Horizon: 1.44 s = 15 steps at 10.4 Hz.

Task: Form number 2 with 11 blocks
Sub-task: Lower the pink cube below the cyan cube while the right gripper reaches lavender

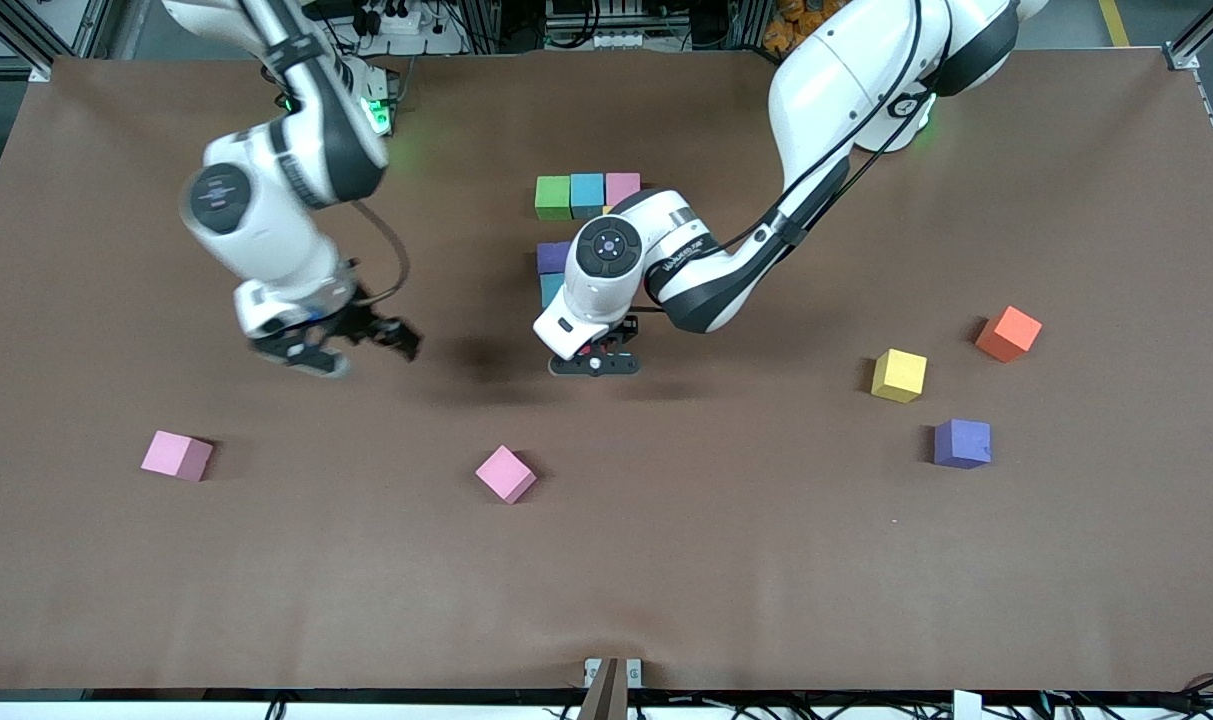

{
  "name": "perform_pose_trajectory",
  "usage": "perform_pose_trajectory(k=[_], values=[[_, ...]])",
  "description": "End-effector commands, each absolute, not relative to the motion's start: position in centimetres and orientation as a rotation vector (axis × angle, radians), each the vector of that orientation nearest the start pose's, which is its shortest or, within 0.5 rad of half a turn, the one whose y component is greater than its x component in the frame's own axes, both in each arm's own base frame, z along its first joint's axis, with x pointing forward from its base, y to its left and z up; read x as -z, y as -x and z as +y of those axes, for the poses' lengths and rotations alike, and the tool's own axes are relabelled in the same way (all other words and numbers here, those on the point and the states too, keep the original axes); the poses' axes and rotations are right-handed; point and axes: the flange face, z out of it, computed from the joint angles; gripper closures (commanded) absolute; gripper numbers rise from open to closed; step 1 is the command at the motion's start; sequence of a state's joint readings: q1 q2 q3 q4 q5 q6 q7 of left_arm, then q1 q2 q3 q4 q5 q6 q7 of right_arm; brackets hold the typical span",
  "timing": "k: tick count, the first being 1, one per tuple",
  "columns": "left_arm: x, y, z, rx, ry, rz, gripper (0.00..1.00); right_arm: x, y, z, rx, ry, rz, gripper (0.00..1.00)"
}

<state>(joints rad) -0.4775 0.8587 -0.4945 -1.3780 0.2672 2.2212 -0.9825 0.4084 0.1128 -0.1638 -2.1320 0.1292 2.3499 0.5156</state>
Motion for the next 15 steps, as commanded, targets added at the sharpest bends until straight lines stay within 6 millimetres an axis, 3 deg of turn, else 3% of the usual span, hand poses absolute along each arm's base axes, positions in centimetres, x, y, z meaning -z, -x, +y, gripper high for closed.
perform_pose_trajectory(k=[1,4,7,11,15], values=[[-23.6,-48.3,-56.7,-0.104,3.312,-0.041,0.74,-37.6,-58.6,7.9,0.186,3.032,0.438,0.01],[-21.6,-46.6,-58.4,-0.05,3.315,-0.055,0.75,-35.8,-63.2,-0.4,0.229,3.145,0.312,0.01],[-20.2,-46.4,-58.6,-0.062,3.325,-0.109,0.75,-33.7,-66.0,-8.2,0.233,3.194,0.367,0.01],[-20.4,-45.6,-59.2,-0.089,3.329,-0.165,0.76,-30.8,-67.4,-15.2,0.204,3.219,0.365,0.02],[-20.2,-44.7,-59.8,-0.126,3.332,-0.171,0.76,-26.4,-66.8,-17.3,0.125,3.207,0.4,0.07]])
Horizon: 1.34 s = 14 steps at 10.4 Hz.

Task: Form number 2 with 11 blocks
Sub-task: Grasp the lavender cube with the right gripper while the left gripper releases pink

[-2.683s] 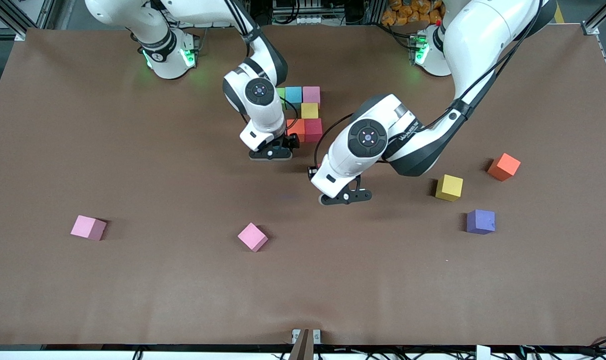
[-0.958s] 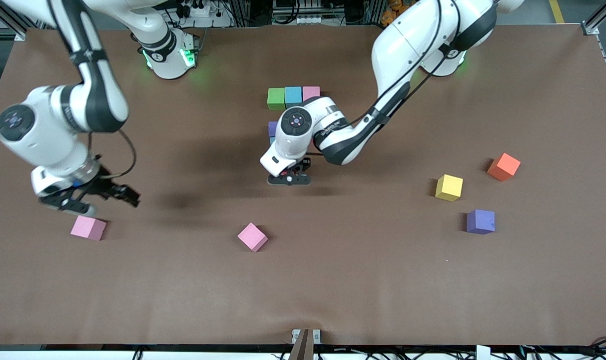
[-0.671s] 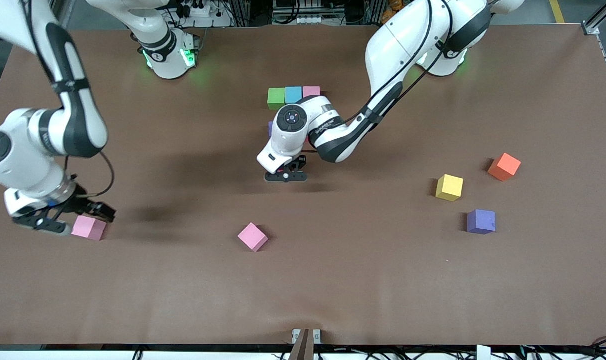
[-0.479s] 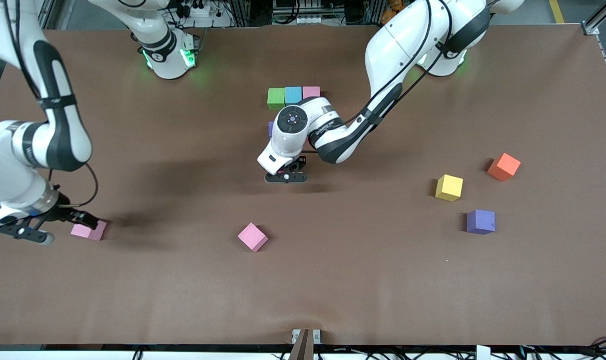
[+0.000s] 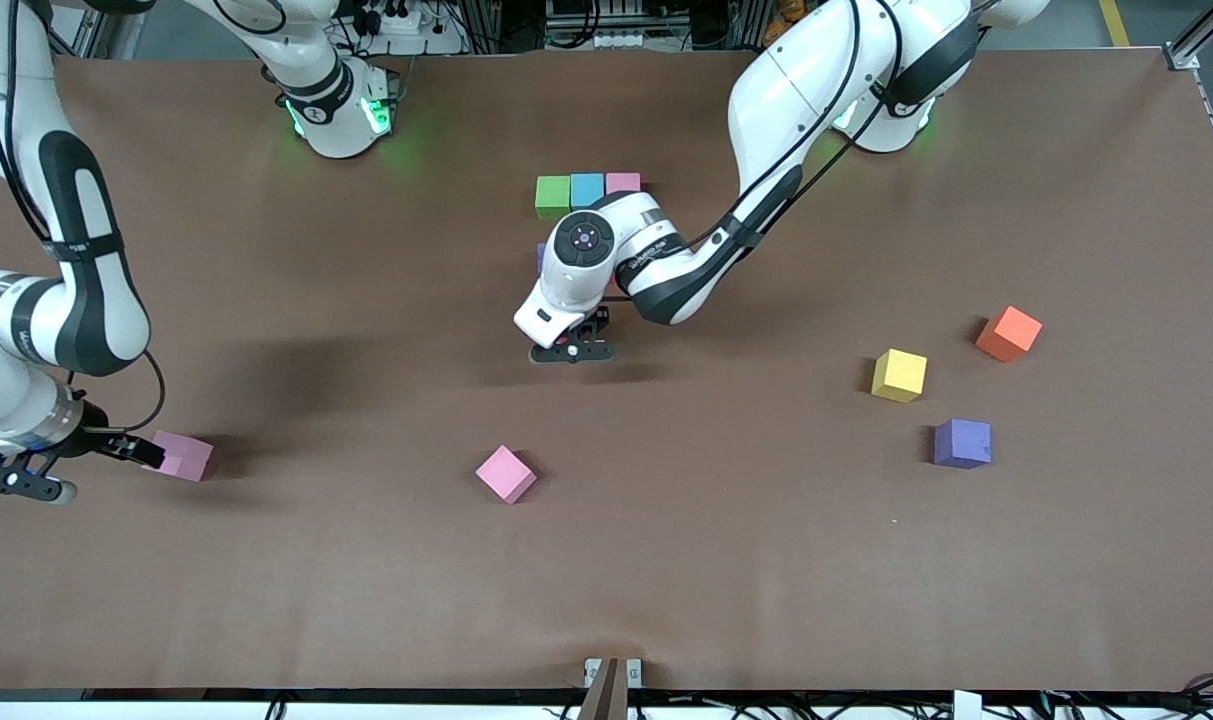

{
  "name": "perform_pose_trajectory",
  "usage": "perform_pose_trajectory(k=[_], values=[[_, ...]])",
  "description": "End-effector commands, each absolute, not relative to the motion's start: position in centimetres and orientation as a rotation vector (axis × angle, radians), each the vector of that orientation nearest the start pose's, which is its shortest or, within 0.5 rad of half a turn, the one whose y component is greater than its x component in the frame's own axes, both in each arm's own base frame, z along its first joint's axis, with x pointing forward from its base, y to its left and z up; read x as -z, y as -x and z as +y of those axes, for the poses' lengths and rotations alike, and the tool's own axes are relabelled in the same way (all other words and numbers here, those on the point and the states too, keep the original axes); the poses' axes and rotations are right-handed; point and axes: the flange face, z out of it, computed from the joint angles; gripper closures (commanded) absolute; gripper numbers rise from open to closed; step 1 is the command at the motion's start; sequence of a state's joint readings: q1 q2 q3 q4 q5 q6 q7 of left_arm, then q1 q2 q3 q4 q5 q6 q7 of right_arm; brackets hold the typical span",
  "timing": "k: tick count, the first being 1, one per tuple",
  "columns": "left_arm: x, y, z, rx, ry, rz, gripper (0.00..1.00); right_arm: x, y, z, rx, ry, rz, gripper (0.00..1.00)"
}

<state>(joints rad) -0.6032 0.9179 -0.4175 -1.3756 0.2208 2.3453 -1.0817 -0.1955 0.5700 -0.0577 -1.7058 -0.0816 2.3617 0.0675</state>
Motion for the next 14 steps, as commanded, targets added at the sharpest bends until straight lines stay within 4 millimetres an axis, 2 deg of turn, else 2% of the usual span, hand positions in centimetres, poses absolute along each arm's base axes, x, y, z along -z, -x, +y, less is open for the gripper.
perform_pose_trajectory(k=[1,2,3,4,5,7,10,12,14], values=[[-20.2,-44.5,-59.9,-0.126,3.333,-0.166,0.76,-25.7,-66.8,-17.2,0.114,3.196,0.392,0.08],[-20.1,-44.1,-60.2,-0.128,3.331,-0.155,0.74,-25.4,-66.8,-17.4,0.109,3.195,0.39,0.07],[-20.0,-44.0,-60.3,-0.128,3.33,-0.148,0.66,-24.8,-66.6,-17.5,0.093,3.196,0.373,0.07],[-19.9,-44.0,-60.3,-0.126,3.331,-0.136,0.44,-24.4,-66.5,-17.8,0.087,3.197,0.356,0.07],[-19.8,-43.9,-60.3,-0.11,3.325,-0.107,0.0,-24.1,-66.4,-18.3,0.083,3.199,0.327,0.07],[-19.4,-44.2,-59.9,-0.022,3.295,-0.01,0.0,-23.4,-66.3,-18.5,0.074,3.189,0.314,0.08],[-20.6,-44.9,-59.7,0.024,3.298,0.045,0.0,-24.0,-67.0,-17.9,0.104,3.153,0.316,0.07],[-23.8,-46.2,-59.2,0.094,3.308,0.086,0.0,-23.4,-67.0,-17.8,0.095,3.147,0.297,0.07],[-28.3,-47.4,-58.6,0.171,3.326,0.074,0.0,-22.9,-66.9,-17.9,0.083,3.148,0.282,0.07]])
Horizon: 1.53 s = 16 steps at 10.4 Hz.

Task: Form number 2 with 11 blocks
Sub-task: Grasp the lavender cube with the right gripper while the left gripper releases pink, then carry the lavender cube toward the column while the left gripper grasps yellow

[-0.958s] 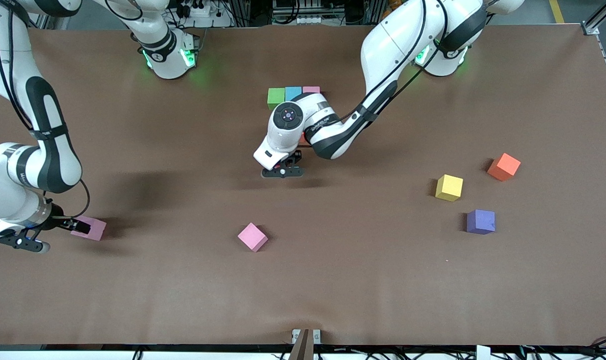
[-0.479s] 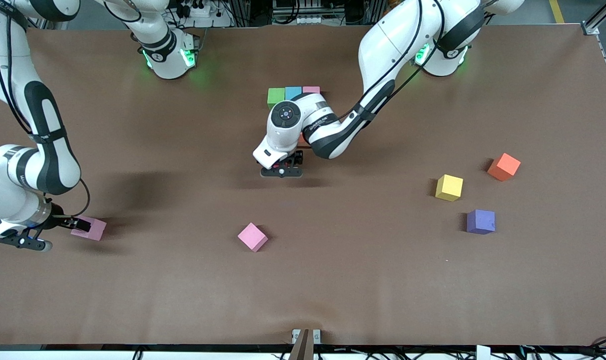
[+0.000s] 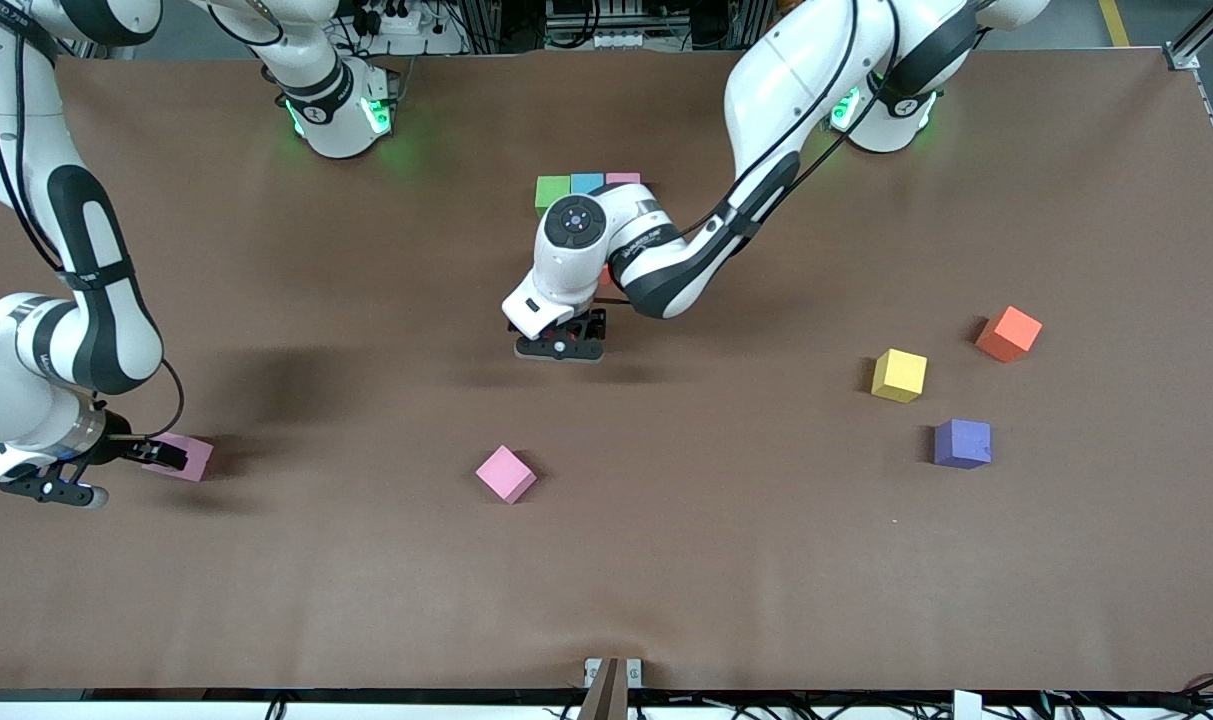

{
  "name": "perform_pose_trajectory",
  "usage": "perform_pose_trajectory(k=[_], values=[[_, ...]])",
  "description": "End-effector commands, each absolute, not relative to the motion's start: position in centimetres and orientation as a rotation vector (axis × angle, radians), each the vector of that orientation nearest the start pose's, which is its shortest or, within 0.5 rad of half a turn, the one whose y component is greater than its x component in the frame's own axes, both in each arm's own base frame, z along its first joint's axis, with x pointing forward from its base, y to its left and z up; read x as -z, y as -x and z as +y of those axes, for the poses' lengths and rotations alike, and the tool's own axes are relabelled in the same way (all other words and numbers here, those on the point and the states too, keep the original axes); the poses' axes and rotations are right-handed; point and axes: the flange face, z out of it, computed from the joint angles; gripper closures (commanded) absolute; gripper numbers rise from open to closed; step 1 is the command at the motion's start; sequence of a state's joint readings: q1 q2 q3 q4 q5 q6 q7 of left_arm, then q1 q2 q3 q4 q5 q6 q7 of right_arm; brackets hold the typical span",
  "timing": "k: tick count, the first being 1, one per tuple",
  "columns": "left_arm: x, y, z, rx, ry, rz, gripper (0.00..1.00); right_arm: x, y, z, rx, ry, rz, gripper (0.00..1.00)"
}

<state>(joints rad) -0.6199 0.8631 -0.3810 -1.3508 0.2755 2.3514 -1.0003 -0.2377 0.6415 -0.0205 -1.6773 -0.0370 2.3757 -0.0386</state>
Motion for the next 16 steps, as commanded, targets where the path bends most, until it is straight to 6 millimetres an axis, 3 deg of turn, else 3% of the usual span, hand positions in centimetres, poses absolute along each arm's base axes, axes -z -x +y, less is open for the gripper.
perform_pose_trajectory(k=[1,3,4,5,7,9,11,12,14,16], values=[[-31.0,-49.3,-57.1,0.213,3.337,0.027,0.0,-22.5,-66.9,-17.9,0.081,3.148,0.277,0.08],[-34.7,-51.0,-54.5,0.241,3.312,-0.029,0.0,-21.0,-66.7,-17.9,0.061,3.149,0.272,0.08],[-36.3,-51.9,-52.2,0.226,3.279,-0.031,0.0,-20.2,-66.6,-18.0,0.047,3.148,0.262,0.08],[-36.6,-52.0,-50.1,0.202,3.236,0.062,0.0,-20.0,-66.6,-18.3,0.063,3.152,0.243,0.1],[-37.6,-51.9,-44.4,0.15,3.205,0.088,0.0,-19.5,-66.5,-18.4,0.058,3.154,0.23,0.19],[-38.6,-52.7,-37.9,0.074,3.176,0.111,0.0,-19.5,-66.5,-18.4,0.058,3.152,0.234,0.36],[-38.9,-54.6,-31.3,-0.126,3.08,0.218,0.0,-19.4,-66.5,-18.3,0.062,3.126,0.271,0.46],[-39.0,-55.8,-28.1,-0.195,3.055,0.276,0.0,-19.5,-66.6,-18.1,0.063,3.124,0.269,0.46],[-38.2,-57.1,-23.7,-0.308,3.03,0.284,0.0,-20.7,-66.9,-17.5,0.086,3.129,0.251,0.46],[-36.9,-57.4,-22.2,-0.348,3.006,0.303,0.0,-24.5,-67.4,-14.6,0.136,3.136,0.198,0.46]])
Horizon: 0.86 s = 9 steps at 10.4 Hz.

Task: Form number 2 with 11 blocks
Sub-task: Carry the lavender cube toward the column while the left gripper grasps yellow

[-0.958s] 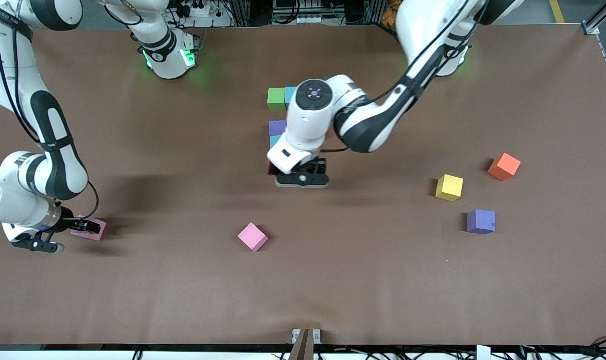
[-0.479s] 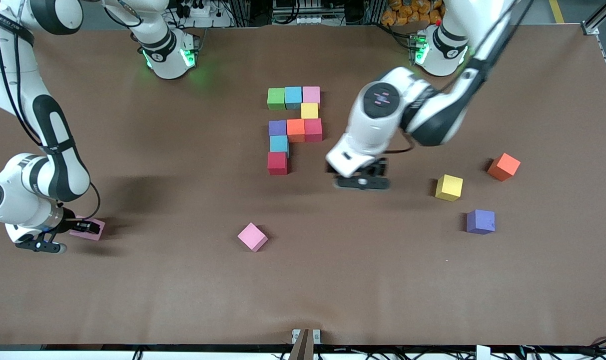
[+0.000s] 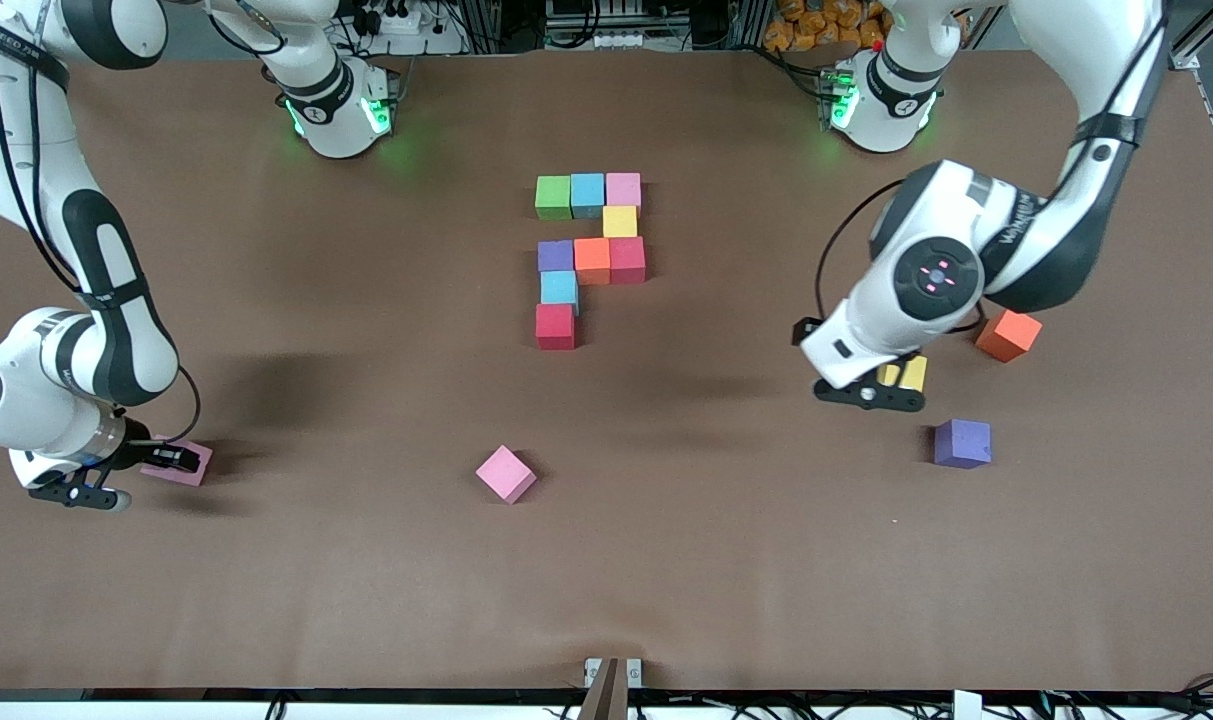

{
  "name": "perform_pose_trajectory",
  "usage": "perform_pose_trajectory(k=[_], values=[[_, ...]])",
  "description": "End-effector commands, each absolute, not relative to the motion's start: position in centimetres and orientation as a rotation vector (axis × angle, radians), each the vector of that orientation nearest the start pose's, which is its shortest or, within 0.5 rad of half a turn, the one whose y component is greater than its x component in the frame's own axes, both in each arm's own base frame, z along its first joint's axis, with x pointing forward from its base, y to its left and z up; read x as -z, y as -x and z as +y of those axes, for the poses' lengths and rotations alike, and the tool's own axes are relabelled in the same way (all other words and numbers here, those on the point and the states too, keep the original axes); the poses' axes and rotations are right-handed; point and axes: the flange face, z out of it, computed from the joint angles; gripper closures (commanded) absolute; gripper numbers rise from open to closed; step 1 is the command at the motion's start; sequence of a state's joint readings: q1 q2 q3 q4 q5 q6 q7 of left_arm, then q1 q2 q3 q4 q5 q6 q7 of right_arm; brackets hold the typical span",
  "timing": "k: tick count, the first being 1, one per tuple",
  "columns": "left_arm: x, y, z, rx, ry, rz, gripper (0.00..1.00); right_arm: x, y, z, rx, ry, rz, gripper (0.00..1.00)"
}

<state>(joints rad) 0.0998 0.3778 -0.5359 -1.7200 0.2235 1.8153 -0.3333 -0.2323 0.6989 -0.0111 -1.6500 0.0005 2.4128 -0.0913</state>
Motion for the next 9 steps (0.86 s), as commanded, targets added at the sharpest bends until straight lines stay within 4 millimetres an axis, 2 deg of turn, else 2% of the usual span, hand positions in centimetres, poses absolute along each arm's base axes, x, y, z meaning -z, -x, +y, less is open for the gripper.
perform_pose_trajectory(k=[1,2,4,5,7,9], values=[[-36.2,-57.4,-21.3,-0.357,2.997,0.318,0.0,-26.2,-67.4,-13.0,0.162,3.137,0.162,0.46],[-35.4,-57.5,-20.0,-0.356,2.993,0.309,0.0,-27.8,-67.6,-11.3,0.191,3.138,0.124,0.46],[-33.6,-56.8,-17.3,-0.322,3.006,0.268,0.0,-30.2,-67.9,-6.0,0.213,3.136,0.008,0.46],[-33.3,-56.4,-16.5,-0.284,3.011,0.313,0.0,-31.9,-68.0,-1.8,0.205,3.13,-0.07,0.46],[-32.8,-57.0,-12.9,-0.3,3.02,0.359,0.0,-33.5,-67.5,6.8,0.223,3.109,-0.26,0.46],[-30.8,-56.8,-10.7,-0.3,3.036,0.432,0.0,-34.2,-66.6,13.2,0.24,3.084,-0.418,0.46]])
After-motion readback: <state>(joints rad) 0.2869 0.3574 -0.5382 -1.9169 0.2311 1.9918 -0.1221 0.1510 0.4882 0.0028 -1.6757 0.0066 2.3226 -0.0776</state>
